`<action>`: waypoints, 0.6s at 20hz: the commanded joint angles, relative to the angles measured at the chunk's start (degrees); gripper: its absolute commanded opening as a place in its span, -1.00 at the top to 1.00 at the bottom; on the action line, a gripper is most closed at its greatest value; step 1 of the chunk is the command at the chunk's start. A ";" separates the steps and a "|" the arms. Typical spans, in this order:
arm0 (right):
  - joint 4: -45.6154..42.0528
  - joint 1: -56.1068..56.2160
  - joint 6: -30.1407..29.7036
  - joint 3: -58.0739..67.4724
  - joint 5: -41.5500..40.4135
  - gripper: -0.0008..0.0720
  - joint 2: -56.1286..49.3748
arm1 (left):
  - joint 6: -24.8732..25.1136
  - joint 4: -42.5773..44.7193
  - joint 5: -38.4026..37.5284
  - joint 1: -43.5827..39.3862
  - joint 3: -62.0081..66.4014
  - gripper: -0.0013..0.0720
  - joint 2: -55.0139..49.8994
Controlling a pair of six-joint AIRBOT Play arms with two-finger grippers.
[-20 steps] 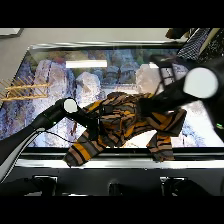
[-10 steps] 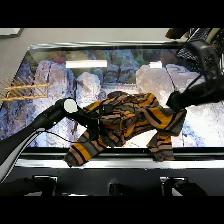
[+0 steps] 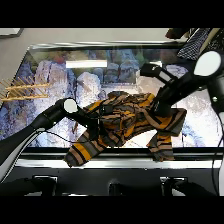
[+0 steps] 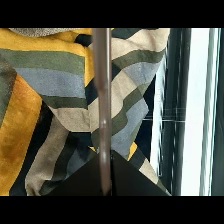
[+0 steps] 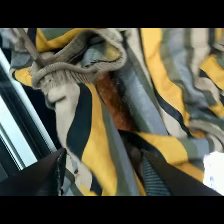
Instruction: Fold the clothes and pants, and hang the long-sleeved shirts on hangers.
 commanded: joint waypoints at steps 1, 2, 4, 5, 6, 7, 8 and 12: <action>3.02 0.20 -6.03 -0.39 1.42 -0.32 -3.78 | -0.02 0.09 -0.02 0.00 0.07 0.91 -0.04; 3.02 0.20 -6.49 -0.39 2.27 -0.06 -4.52 | -0.02 0.09 -0.02 0.00 0.07 0.91 -0.04; 2.60 0.20 -6.49 -0.37 3.96 0.46 -5.01 | -0.02 0.09 0.00 0.00 0.07 0.91 -0.04; 2.51 0.07 -6.47 -0.37 5.42 0.94 -4.85 | -0.24 0.09 0.00 0.00 0.07 0.91 -0.04; 2.25 0.07 -6.56 -0.37 6.27 0.92 -4.63 | -0.24 0.09 0.00 0.00 0.07 0.90 -0.04; 1.81 0.09 -6.56 -0.37 6.14 0.92 -4.28 | -0.26 0.07 0.00 0.00 0.07 0.89 -0.02; 1.81 0.09 -6.47 -0.37 5.70 0.93 -3.78 | -0.52 0.07 0.04 0.00 0.07 0.75 -0.02; -1.07 0.09 -5.75 -0.37 5.27 0.93 -1.22 | -18.47 0.52 4.61 2.99 0.74 -0.44 0.44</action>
